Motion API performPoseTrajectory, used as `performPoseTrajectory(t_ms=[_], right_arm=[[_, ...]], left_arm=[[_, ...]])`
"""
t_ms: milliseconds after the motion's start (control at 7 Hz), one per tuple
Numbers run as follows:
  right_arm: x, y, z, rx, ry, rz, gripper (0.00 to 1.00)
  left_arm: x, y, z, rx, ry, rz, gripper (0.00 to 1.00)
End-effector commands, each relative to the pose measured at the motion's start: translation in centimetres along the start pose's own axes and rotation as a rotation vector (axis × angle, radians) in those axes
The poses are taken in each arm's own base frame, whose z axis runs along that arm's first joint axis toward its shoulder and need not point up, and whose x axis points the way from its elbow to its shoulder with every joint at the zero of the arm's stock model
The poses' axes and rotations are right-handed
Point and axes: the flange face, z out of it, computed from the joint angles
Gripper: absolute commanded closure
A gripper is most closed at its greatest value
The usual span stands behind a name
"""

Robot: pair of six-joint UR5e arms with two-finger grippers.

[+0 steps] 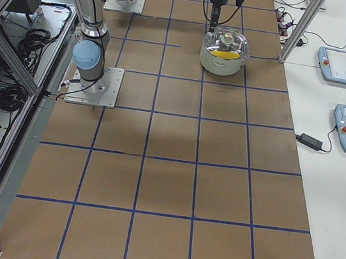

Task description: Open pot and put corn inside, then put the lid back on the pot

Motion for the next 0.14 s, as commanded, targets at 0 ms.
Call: performPoseTrajectory(t_ms=[0], right_arm=[[-0.01, 0.00, 0.03, -0.001, -0.001, 0.000, 0.01]], left_arm=[[0.01, -0.04, 0.13, -0.002, 0.001, 0.000, 0.00]])
